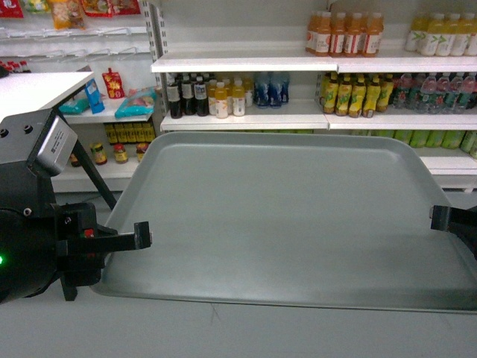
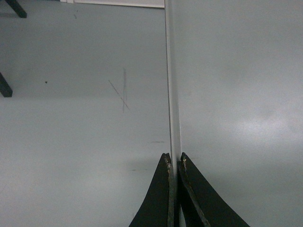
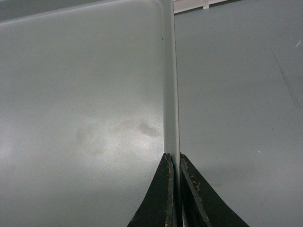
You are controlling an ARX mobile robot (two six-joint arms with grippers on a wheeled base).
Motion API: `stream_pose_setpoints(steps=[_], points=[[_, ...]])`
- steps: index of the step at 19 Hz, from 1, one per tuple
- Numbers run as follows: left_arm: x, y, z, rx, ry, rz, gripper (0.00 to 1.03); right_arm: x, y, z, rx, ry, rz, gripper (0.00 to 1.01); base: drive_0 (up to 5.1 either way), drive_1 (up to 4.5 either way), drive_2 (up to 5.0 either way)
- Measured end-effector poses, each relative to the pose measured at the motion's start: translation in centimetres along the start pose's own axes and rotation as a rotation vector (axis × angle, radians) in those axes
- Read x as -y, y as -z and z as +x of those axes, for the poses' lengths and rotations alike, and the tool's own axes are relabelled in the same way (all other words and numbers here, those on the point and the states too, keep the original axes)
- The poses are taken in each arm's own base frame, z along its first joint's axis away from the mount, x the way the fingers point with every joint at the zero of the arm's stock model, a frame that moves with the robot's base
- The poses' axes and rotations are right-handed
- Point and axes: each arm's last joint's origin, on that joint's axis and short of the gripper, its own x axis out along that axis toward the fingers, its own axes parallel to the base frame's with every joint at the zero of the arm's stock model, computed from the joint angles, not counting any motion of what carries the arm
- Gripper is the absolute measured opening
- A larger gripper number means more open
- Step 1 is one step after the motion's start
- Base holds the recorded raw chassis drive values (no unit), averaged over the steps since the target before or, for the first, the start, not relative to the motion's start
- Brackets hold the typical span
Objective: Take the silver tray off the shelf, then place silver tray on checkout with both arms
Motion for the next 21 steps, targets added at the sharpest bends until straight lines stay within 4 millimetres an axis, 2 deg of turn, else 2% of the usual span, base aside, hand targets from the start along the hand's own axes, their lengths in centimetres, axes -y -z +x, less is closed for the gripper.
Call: stream_pose_setpoints(steps=[14,21], points=[[-0.08,0.03,0.01,-0.004,-0.003,-0.001,0.02,-0.04,0.02,0.0,-0.002,-0.002,0.0,0.02,0.1,-4.2,4.5],[-0.09,0.04,0.01,-0.005,-0.004,-0.001,0.02,-0.04,0.02,0.0,-0.002,-0.002,0.0,0.02,-5.0,2.46,2.5]])
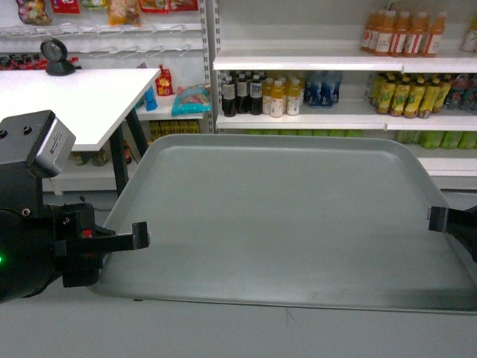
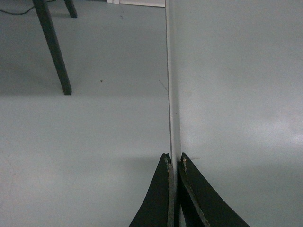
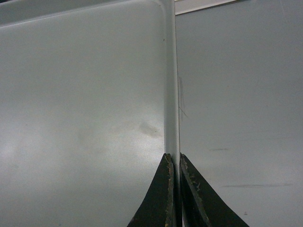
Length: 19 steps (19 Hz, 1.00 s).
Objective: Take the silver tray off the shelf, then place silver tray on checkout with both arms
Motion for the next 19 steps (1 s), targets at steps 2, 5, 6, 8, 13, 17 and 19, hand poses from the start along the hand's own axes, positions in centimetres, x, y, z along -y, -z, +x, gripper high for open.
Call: stream_pose_setpoints(steps=[2,5,6,8,13,17,19], points=[[0.0,-0.03,0.0,0.003,0.001,0.0,0.02,-0.04,-0.05,0.0,0.006,-0.002,0.0,0.02,-5.0,2.49,2.5],[0.01,-0.02,-0.01,0.001,0.001,0.0,0.02,-0.01,-0.03,0.0,0.003,-0.001,0.0,0.02,-4.9,2.52,2.5],[0.02,-0.06,-0.01,0.005,0.002,-0.001,0.02,-0.03,-0.09,0.0,0.008,-0.002,0.0,0.02,-4.9,2.52,2.5],[0.0,0.0,0.0,-0.001,0.001,0.0,0.02,0.0,-0.01,0.0,0.002,0.0,0.0,0.02,-4.9,2.52,2.5],[0.01,-0.02,0.0,0.002,0.002,0.0,0.02,-0.01,-0.02,0.0,0.002,-0.001,0.0,0.02,-4.9,2.52,2.5],[0.01,-0.02,0.0,0.002,0.001,0.0,0.02,0.0,-0.02,0.0,0.002,0.0,0.0,0.02,-4.9,2.52,2.5],[0.01,-0.02,0.0,0.002,0.001,0.0,0.02,-0.02,-0.05,0.0,0.005,-0.002,0.0,0.02,-4.9,2.52,2.5]])
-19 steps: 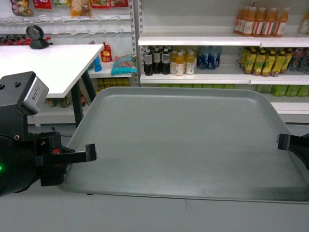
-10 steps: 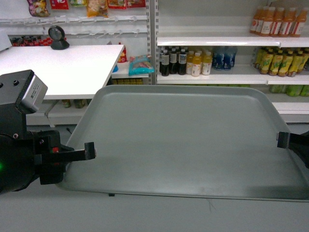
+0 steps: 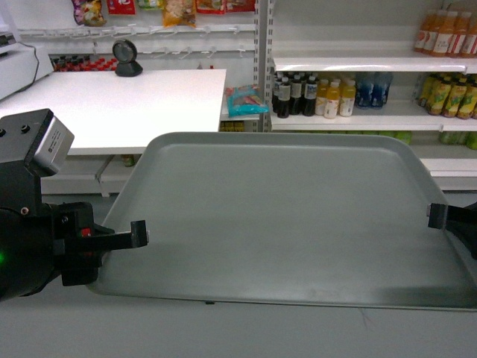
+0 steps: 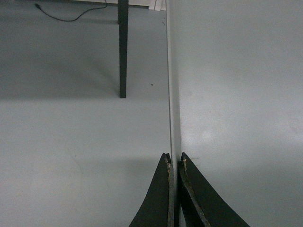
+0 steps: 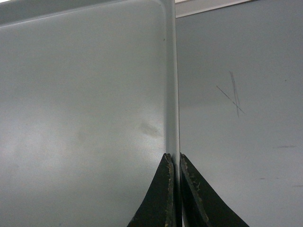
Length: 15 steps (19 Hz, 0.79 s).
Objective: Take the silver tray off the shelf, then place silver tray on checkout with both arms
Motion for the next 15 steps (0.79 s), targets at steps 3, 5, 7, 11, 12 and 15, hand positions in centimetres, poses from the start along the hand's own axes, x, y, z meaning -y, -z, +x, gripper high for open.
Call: stream_pose_setpoints(steps=[3,5,7,11,12,15], points=[[0.0,0.0,0.0,0.0,0.0,0.0,0.02,0.01,0.02,0.0,-0.003,0.001,0.0,0.02,-5.0,2.48,2.5],[0.0,0.0,0.0,0.0,0.0,0.0,0.02,0.01,0.03,0.0,-0.003,0.002,0.0,0.02,-5.0,2.46,2.5],[0.0,0.0,0.0,-0.001,0.001,0.0,0.02,0.01,0.03,0.0,-0.003,0.001,0.0,0.02,-5.0,2.46,2.5],[0.0,0.01,0.0,-0.001,-0.001,0.0,0.02,0.0,0.05,0.0,-0.004,0.001,0.0,0.02,-5.0,2.46,2.5],[0.0,-0.01,0.0,0.001,0.0,0.0,0.02,-0.01,0.03,0.0,-0.002,0.0,0.0,0.02,-5.0,2.46,2.5],[0.0,0.02,0.0,-0.002,0.0,0.0,0.02,-0.02,0.02,0.0,-0.002,0.0,0.0,0.02,-5.0,2.46,2.5]])
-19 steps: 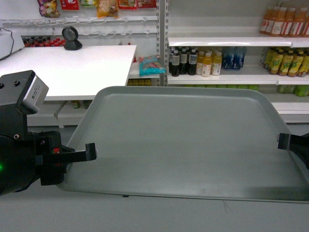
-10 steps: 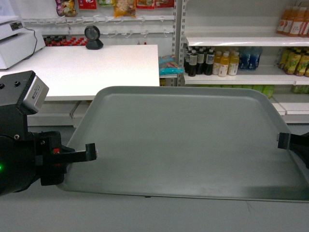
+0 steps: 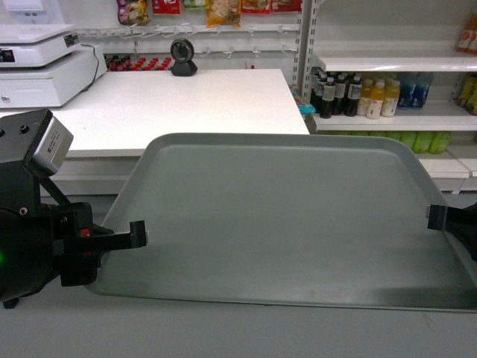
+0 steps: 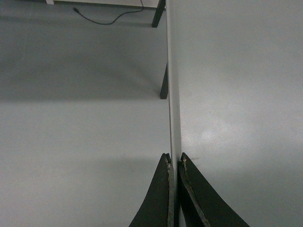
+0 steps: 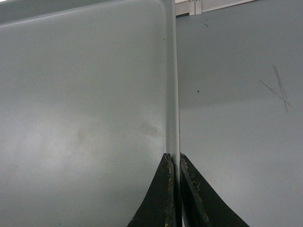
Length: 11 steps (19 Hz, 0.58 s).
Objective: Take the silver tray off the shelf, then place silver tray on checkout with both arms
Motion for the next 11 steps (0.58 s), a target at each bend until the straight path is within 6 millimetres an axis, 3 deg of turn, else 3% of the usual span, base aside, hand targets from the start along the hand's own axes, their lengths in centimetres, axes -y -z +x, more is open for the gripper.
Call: stream_pose_setpoints(steps=[10,11], points=[[0.0,-0.03,0.0,0.003,0.0,0.0,0.02,0.03,0.01,0.0,-0.002,0.002,0.0,0.02,-5.0,2.46,2.5],[-0.05,-0.02,0.01,0.001,-0.001,-0.001,0.02,-0.03,0.02,0.0,-0.001,0.0,0.0,0.02,0.0,0.0,0.0]])
